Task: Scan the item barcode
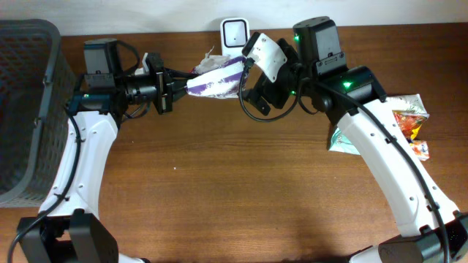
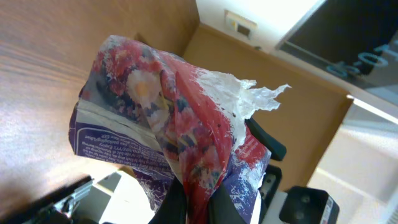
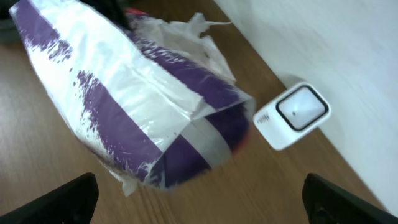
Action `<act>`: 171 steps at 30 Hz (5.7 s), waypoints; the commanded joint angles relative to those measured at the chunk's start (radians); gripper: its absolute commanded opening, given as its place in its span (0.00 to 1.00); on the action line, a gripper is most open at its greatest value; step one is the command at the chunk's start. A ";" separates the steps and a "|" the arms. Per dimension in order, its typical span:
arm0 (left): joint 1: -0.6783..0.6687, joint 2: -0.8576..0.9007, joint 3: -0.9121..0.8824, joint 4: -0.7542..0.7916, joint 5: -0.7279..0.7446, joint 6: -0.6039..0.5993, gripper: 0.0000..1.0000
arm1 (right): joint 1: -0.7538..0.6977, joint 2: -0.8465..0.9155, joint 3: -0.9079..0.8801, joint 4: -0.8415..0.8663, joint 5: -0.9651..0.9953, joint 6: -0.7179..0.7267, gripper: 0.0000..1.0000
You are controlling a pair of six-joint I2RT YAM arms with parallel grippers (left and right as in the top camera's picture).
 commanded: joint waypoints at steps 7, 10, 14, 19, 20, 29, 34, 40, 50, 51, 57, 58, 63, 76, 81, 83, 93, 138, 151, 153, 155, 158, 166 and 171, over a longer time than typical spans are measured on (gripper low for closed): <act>0.008 0.005 0.008 0.004 0.129 -0.006 0.00 | 0.003 -0.002 0.003 0.014 -0.289 -0.272 1.00; 0.008 0.005 0.008 0.004 0.129 -0.006 0.00 | 0.003 0.016 0.003 0.017 -0.338 -0.310 0.86; 0.008 0.005 0.008 0.005 0.140 -0.005 0.00 | 0.003 0.072 0.003 0.011 -0.414 -0.309 0.54; 0.008 0.005 0.008 0.142 0.180 -0.005 0.11 | 0.003 0.077 0.003 0.011 -0.430 -0.308 0.07; 0.008 0.005 0.008 0.185 0.195 -0.001 0.25 | 0.003 0.077 0.003 0.011 -0.430 -0.305 0.04; 0.106 0.005 0.008 0.719 0.326 0.128 0.99 | -0.039 0.058 0.008 0.010 -0.648 0.121 0.04; 0.188 0.005 0.007 0.718 0.423 0.310 0.99 | -0.198 0.056 0.008 -0.004 -0.780 0.361 0.04; 0.175 0.005 -0.007 0.714 0.408 0.796 0.99 | -0.260 0.056 0.008 -0.018 -0.834 0.539 0.04; 0.037 0.005 -0.041 -0.014 -0.391 1.595 0.99 | -0.390 0.064 0.008 -0.021 -0.816 0.803 0.04; 0.016 0.005 -0.041 -0.026 -0.418 1.616 0.99 | -0.404 0.064 0.008 -0.026 -0.828 0.803 0.04; -0.023 0.005 -0.041 -0.059 -0.420 1.657 0.99 | -0.436 0.064 0.008 -0.053 -0.838 0.803 0.04; -0.023 0.005 -0.041 -0.076 -0.420 1.657 0.99 | -0.436 0.064 0.008 -0.053 -0.853 0.802 0.04; -0.023 0.005 -0.041 -0.118 -0.464 1.658 0.99 | -0.436 0.064 0.008 -0.053 -0.875 0.791 0.04; -0.002 -0.058 -0.040 -0.239 -0.468 1.687 0.99 | -0.435 0.063 0.007 -0.239 -1.086 0.727 0.04; -0.002 -0.079 -0.040 -0.251 -0.469 1.687 0.99 | -0.435 0.063 0.007 -0.456 -0.955 0.562 0.04; -0.002 -0.082 -0.040 -0.252 -0.473 1.687 0.99 | -0.435 0.063 0.007 -0.462 -0.946 0.558 0.04; 0.138 -0.302 -0.018 -0.262 -0.487 1.629 0.99 | -0.154 0.063 0.027 0.085 0.258 0.557 0.04; 0.161 -0.383 -0.018 -0.271 -0.487 1.630 0.99 | 0.186 0.851 0.027 1.511 1.127 -0.571 0.04; 0.161 -0.383 -0.018 -0.271 -0.487 1.630 0.99 | 0.185 0.718 0.035 1.667 1.405 -0.431 0.04; 0.161 -0.383 -0.018 -0.271 -0.487 1.630 0.99 | 0.185 0.637 0.035 1.666 1.409 -0.427 0.04; 0.161 -0.383 -0.018 -0.271 -0.487 1.630 0.99 | 0.181 0.568 0.035 1.637 1.441 -0.426 0.04; 0.161 -0.383 -0.018 -0.274 -0.487 1.629 0.99 | 0.153 0.454 0.035 1.511 1.533 -0.421 0.04; 0.160 -0.382 -0.018 -0.316 -0.487 1.629 0.99 | 0.028 0.133 0.035 0.597 1.445 0.078 0.04; 0.142 -0.383 -0.018 -0.363 -0.487 1.630 0.99 | -0.130 -0.140 0.035 0.051 0.937 0.474 0.04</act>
